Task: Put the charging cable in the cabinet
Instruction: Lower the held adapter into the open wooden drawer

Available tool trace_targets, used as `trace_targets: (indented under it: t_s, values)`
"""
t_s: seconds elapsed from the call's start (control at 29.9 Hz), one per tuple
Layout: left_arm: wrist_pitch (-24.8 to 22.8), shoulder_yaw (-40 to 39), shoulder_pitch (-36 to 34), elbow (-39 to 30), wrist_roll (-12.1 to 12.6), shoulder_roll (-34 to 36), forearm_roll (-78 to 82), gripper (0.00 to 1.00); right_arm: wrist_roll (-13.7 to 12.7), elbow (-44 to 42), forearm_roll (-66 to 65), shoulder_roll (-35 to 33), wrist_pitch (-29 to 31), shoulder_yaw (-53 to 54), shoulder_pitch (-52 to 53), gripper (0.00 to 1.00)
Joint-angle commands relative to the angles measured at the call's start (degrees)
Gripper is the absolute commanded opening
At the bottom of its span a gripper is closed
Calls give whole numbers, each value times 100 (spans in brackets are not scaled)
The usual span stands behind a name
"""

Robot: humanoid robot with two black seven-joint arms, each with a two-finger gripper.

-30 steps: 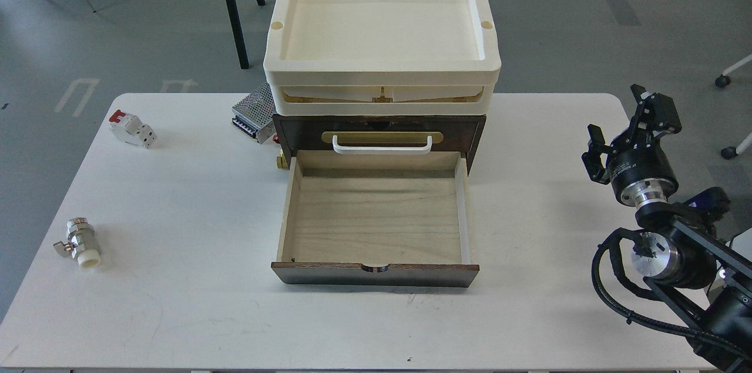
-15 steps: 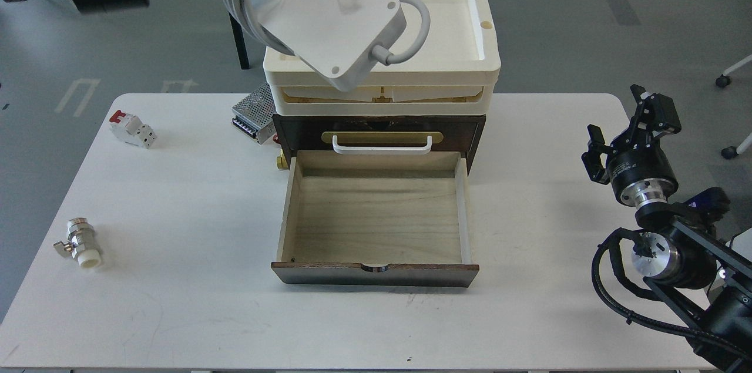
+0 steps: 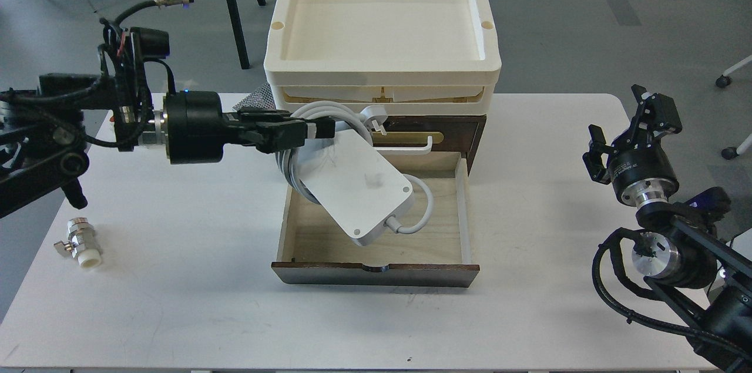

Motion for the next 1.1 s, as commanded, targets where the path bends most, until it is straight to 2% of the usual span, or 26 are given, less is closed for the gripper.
trace_targets:
  t_s: [0.0, 0.23, 0.4, 0.7, 1.07]
  values:
    - [304, 8, 430, 151, -1, -276, 271, 5, 0, 0, 0, 0, 0, 0, -1, 99]
    - [761, -1, 905, 1021, -1, -847, 263, 5, 0, 0, 0, 0, 0, 0, -1, 99]
    - [964, -1, 1239, 1347, -1, -1094, 227, 5, 0, 0, 0, 0, 0, -9, -1, 99]
    - [1122, 8, 1687, 1786, -1, -1568, 280, 5, 0, 0, 0, 0, 0, -9, -1, 99]
    - [1237, 8, 1705, 2753, -1, -2262, 263, 6, 0, 0, 0, 0, 0, -9, -1, 99]
